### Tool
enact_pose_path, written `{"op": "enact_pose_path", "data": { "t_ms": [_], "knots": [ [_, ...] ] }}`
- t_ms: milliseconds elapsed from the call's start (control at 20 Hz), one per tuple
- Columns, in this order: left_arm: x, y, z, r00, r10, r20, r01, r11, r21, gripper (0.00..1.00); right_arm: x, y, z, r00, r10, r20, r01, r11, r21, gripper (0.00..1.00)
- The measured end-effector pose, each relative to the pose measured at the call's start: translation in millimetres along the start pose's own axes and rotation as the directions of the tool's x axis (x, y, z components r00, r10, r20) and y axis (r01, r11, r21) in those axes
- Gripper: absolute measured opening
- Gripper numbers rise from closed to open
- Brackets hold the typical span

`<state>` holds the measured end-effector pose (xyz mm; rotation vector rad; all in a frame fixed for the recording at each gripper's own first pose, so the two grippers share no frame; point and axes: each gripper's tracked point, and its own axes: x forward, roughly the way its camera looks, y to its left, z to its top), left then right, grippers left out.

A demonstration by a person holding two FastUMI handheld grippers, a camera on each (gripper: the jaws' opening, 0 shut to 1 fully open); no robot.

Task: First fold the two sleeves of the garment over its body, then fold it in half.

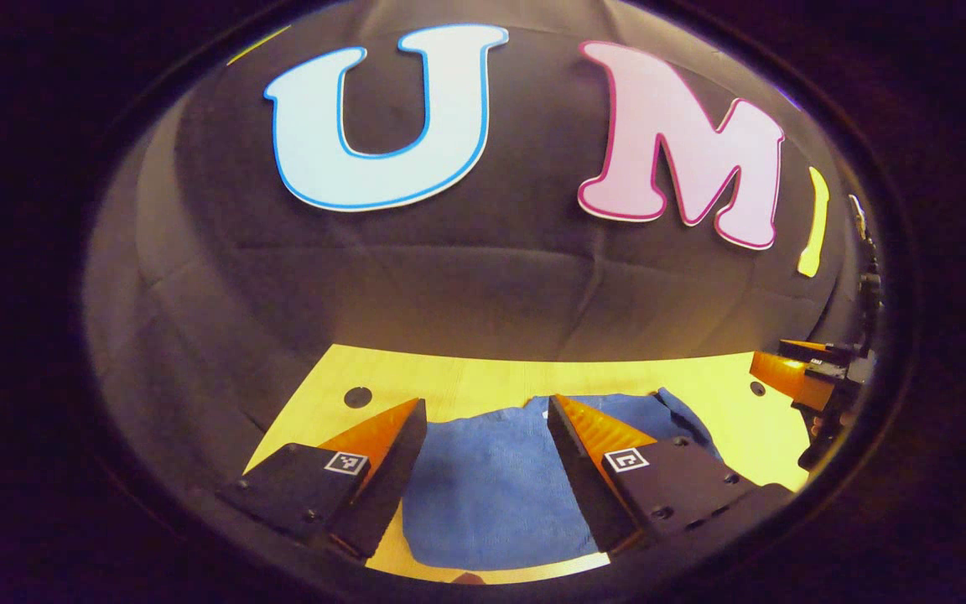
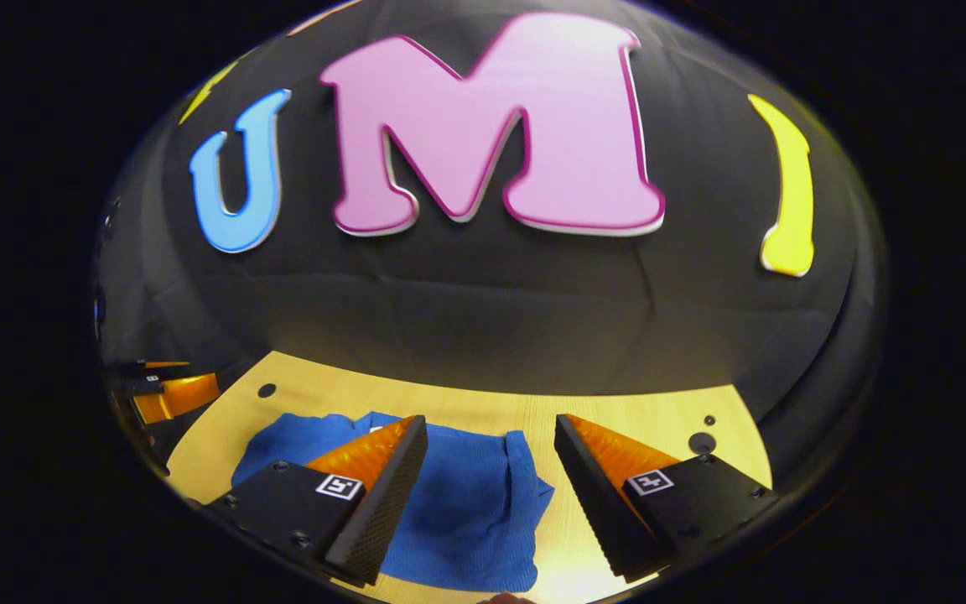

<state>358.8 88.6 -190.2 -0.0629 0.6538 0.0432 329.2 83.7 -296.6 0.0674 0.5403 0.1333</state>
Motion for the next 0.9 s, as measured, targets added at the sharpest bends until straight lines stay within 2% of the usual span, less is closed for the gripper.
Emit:
{"op": "enact_pose_path", "data": {
  "t_ms": [250, 300, 550, 700, 800, 850, 900],
  "knots": [
    [-113, -5, 11, 0.983, -0.003, 0.182, 0.002, 1.0, 0.006, 0.85, -119, 31, 29, 0.989, -0.003, 0.151, 0.009, 0.999, -0.036, 0.98],
    [-137, -4, 6, 0.979, 0.003, 0.205, -0.002, 1.0, -0.005, 0.82, -143, 38, 28, 0.987, -0.002, 0.159, 0.008, 0.999, -0.036, 0.98],
    [-249, -5, -34, 0.956, 0.016, 0.292, -0.013, 1.0, -0.013, 0.84, -266, 76, 38, 0.963, 0.009, 0.269, -0.009, 1.0, 0.0, 0.96],
    [-299, -9, -52, 0.921, 0.016, 0.389, -0.004, 1.0, -0.031, 0.8, -324, 86, 29, 0.951, -0.002, 0.309, -0.001, 1.0, 0.007, 0.97],
    [-324, -10, -73, 0.909, 0.031, 0.415, -0.02, 0.999, -0.031, 0.82, -357, 83, 25, 0.939, -0.03, 0.341, 0.031, 1.0, 0.002, 0.97],
    [-331, -11, -78, 0.904, 0.033, 0.425, -0.019, 0.999, -0.038, 0.79, -374, 83, 18, 0.937, -0.041, 0.346, 0.044, 0.999, -0.002, 0.96],
    [-342, -17, -83, 0.902, 0.018, 0.432, 0.001, 0.999, -0.044, 0.82, -387, 85, 14, 0.934, -0.044, 0.355, 0.052, 0.999, -0.011, 0.96]
  ]
}}
